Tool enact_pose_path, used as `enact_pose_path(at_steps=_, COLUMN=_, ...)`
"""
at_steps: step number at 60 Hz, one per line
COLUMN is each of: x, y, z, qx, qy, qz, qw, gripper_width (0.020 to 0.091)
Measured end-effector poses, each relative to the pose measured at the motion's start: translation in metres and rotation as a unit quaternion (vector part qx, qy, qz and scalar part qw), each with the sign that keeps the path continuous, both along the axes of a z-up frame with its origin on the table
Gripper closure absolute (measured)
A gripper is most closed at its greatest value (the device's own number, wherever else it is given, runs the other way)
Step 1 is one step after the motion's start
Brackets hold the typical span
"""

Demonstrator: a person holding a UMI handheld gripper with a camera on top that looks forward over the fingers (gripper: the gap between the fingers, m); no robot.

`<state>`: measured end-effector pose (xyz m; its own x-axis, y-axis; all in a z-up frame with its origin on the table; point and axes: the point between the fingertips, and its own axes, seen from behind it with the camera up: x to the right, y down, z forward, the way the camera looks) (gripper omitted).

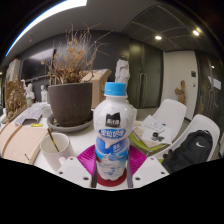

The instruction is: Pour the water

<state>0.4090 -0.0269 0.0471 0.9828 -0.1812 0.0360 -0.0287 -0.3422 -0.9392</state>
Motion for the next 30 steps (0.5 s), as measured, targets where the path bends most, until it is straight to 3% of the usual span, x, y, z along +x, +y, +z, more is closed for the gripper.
enact_pose_path(at_steps=9, x=0.0, y=-0.005, z=-0.002, qx=-0.004, qy=-0.002, qz=-0.006, qw=1.0, gripper_width=0.0578)
enact_pose_path(at_steps=11, x=0.0, y=-0.006, z=-0.003, qx=-0.013, qy=0.001, qz=-0.008, qw=1.0, gripper_width=0.0498)
enact_pose_path(at_steps=15, x=-0.003, y=-0.01, z=0.0, qx=-0.024, qy=0.008, qz=-0.008, qw=1.0, gripper_width=0.0228)
enact_pose_path(at_steps=18, x=-0.004, y=-0.017, z=0.006, qx=-0.032, qy=0.011, qz=-0.014, qw=0.999, gripper_width=0.0279)
enact_pose_path(at_steps=22, x=-0.008, y=-0.031, z=0.02, qx=-0.041, qy=0.01, qz=-0.025, qw=0.999, gripper_width=0.0238)
enact_pose_path(at_steps=30, x=-0.034, y=-0.075, z=0.054, qx=-0.067, qy=0.008, qz=-0.038, qw=0.997, gripper_width=0.0247)
